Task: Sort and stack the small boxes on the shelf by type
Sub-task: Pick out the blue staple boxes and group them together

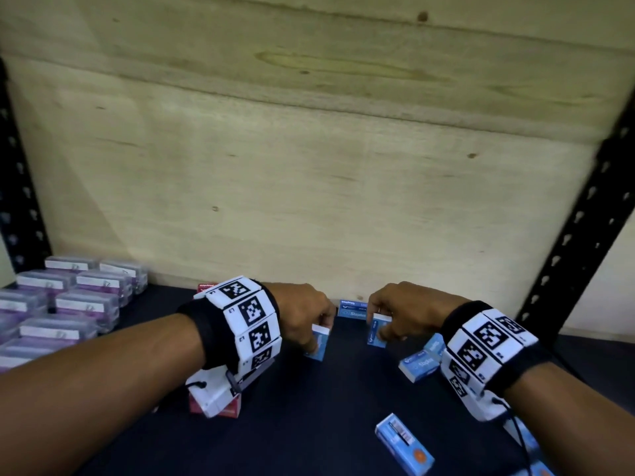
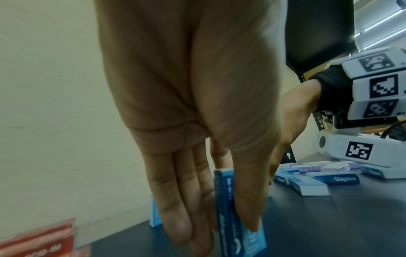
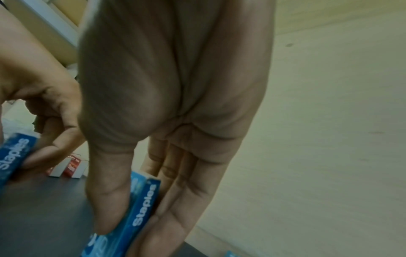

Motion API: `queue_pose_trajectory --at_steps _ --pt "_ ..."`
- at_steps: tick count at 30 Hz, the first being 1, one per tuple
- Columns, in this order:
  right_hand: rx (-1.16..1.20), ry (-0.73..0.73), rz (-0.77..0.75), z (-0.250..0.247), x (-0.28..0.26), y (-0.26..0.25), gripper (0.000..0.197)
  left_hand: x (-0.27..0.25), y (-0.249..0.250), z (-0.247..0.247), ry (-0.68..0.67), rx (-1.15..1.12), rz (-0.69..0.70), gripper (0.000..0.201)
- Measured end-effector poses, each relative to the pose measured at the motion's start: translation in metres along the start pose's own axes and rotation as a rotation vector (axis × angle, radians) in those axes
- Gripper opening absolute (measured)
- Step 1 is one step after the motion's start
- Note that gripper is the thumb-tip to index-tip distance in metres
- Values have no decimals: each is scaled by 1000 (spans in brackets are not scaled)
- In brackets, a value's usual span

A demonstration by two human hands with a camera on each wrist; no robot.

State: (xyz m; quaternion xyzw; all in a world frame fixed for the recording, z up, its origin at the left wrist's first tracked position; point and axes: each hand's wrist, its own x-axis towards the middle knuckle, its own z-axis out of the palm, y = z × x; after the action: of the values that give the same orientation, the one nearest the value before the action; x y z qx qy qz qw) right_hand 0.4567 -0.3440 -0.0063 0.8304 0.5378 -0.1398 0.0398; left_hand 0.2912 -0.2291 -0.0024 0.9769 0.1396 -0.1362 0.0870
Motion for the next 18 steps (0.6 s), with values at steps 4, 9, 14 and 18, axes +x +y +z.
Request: queue_pose_trajectory --at_steps 4,9,14,18 --pt "-21 -51 4 -2 0 -7 18 1 -3 2 -45 7 -26 32" --pt "70 -11 -18 -5 3 -14 16 4 -4 -6 -77 -20 2 37" --pt "1 -24 7 -4 7 -13 21 12 -6 -8 -40 26 -39 34" --pt "-73 -55 31 -3 10 -13 31 20 -10 -8 -6 40 -77 38"
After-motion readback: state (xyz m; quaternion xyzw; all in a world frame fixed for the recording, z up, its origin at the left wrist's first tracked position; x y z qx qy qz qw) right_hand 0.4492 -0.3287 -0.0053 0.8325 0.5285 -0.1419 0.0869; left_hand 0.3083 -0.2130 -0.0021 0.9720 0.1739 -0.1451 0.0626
